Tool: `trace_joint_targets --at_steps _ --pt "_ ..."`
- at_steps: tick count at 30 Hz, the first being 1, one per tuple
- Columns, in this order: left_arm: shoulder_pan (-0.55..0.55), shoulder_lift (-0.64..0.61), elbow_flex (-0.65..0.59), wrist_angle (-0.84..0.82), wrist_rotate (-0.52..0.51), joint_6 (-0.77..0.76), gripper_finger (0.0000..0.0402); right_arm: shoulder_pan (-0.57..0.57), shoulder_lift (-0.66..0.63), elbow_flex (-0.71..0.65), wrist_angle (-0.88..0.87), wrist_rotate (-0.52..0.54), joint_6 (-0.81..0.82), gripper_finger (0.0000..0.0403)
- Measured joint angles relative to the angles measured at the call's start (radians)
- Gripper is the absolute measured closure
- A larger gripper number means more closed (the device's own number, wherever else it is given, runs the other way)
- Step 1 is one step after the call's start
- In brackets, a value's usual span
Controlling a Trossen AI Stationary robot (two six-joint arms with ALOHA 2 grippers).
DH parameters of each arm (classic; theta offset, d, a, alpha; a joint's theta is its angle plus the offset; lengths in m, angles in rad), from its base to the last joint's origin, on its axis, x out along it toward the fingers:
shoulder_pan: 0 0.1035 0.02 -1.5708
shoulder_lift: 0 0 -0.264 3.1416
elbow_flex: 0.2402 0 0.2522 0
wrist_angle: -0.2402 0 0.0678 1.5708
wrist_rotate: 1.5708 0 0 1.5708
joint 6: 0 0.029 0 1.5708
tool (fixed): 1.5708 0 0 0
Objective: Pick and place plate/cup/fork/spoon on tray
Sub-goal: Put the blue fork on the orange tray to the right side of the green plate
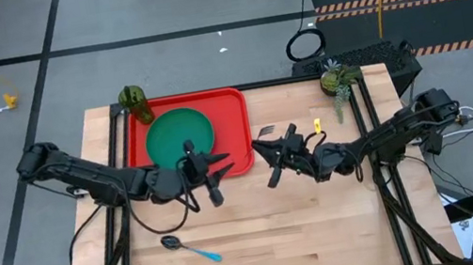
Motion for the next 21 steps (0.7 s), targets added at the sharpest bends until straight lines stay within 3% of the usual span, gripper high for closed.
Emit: trace_joint_targets --at_steps 6,10,21 --pt "0.006 0.044 0.002 0.019 0.008 -0.013 0.0189 0.0 0.0 0.0 0.005 0.0 0.023 0.0396" --pt "0.02 0.095 0.001 0.058 0.008 -0.002 0.0157 0.0 0.01 0.0 0.024 0.0 0.029 0.0396" --pt "0.099 0.2 0.001 0.168 0.049 0.006 0.0158 -0.001 0.044 -0.002 0.09 0.001 0.027 0.0396"
